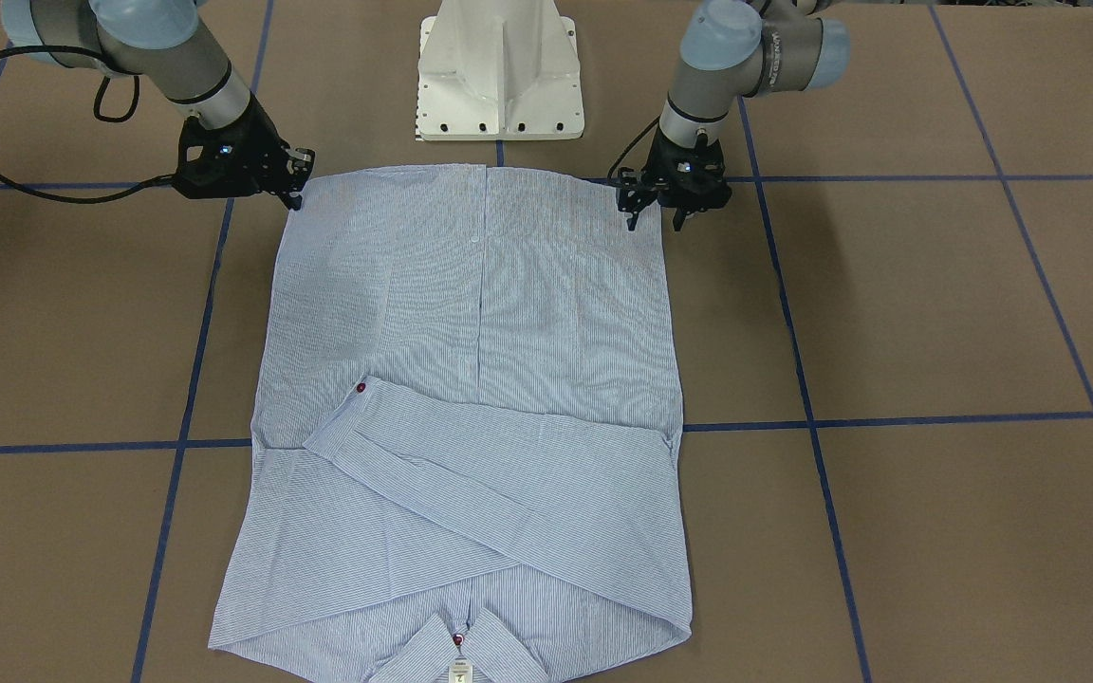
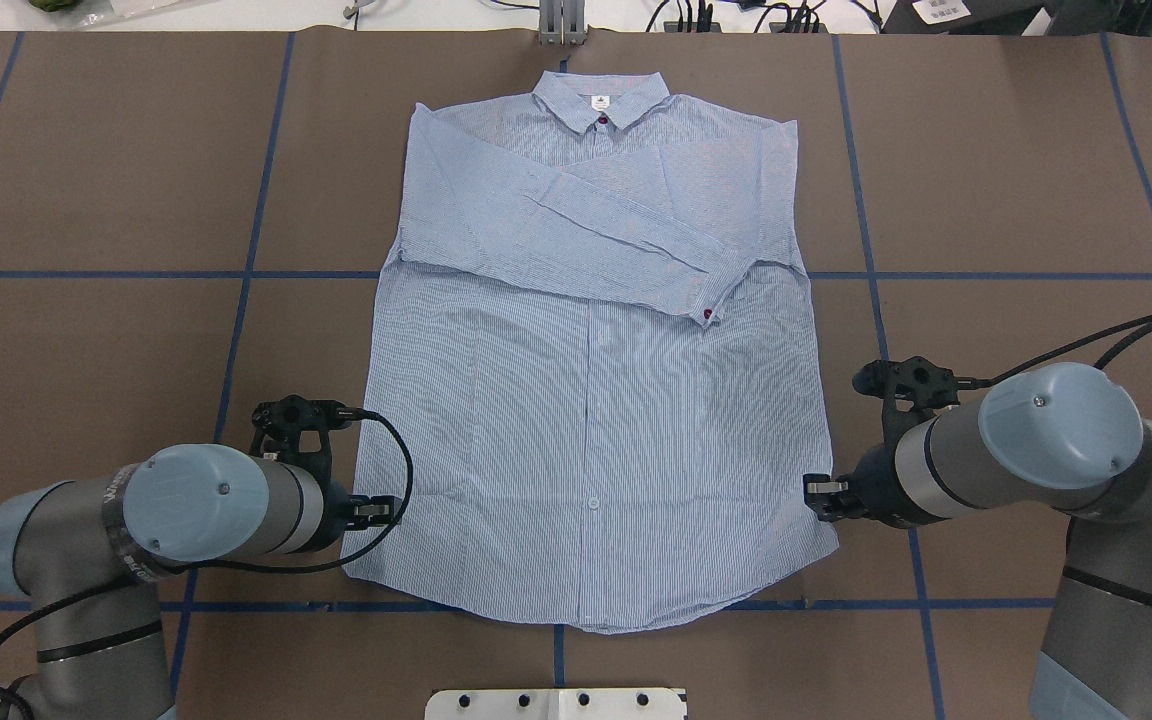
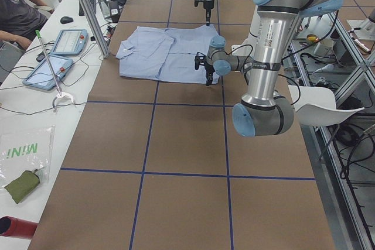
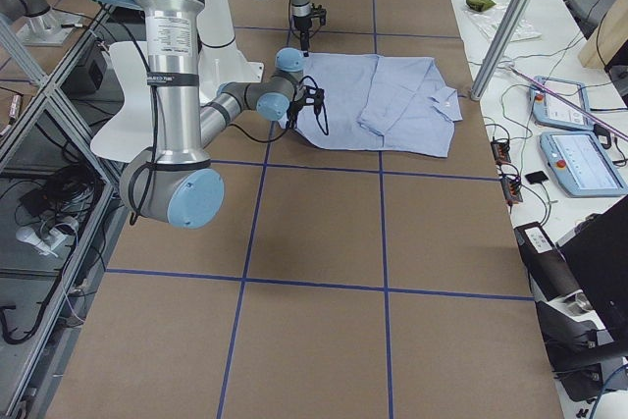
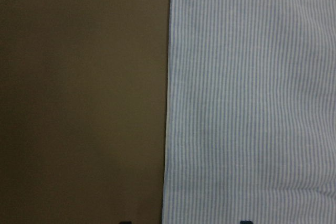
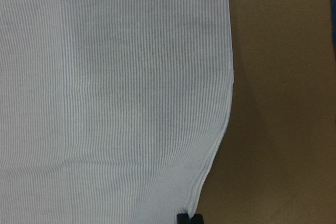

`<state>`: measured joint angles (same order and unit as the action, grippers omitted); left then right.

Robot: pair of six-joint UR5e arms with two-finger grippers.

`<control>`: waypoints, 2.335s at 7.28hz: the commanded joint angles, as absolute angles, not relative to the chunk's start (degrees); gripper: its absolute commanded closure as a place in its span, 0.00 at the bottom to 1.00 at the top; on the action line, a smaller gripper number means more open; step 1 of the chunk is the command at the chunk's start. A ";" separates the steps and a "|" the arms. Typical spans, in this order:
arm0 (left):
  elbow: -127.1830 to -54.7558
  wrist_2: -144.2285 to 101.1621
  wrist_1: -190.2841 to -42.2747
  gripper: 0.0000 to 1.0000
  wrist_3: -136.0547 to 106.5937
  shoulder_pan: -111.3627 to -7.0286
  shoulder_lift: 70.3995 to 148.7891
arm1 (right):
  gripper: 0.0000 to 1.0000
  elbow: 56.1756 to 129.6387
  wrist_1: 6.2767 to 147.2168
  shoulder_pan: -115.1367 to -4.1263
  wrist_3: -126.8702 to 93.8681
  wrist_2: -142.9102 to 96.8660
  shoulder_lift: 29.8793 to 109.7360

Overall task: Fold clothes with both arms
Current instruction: 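Lower the left gripper to the hem corner nearest it, then close the left gripper on the hem corner while the right gripper holds its corner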

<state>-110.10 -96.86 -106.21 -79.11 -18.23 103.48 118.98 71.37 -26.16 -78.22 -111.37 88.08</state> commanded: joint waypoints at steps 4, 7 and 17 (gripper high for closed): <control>-110.13 -96.94 -104.59 0.37 -79.10 -18.02 103.80 | 1.00 119.35 71.37 -26.45 -78.14 -111.45 88.16; -109.95 -97.12 -104.50 0.41 -79.10 -17.75 103.97 | 1.00 119.36 71.37 -26.63 -78.05 -111.45 88.15; -110.30 -97.47 -103.27 0.85 -79.10 -17.49 104.59 | 1.00 119.35 71.37 -27.86 -77.87 -112.76 88.33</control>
<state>-110.27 -97.46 -103.32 -79.10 -17.49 104.42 119.32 71.37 -27.87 -77.87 -112.76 88.29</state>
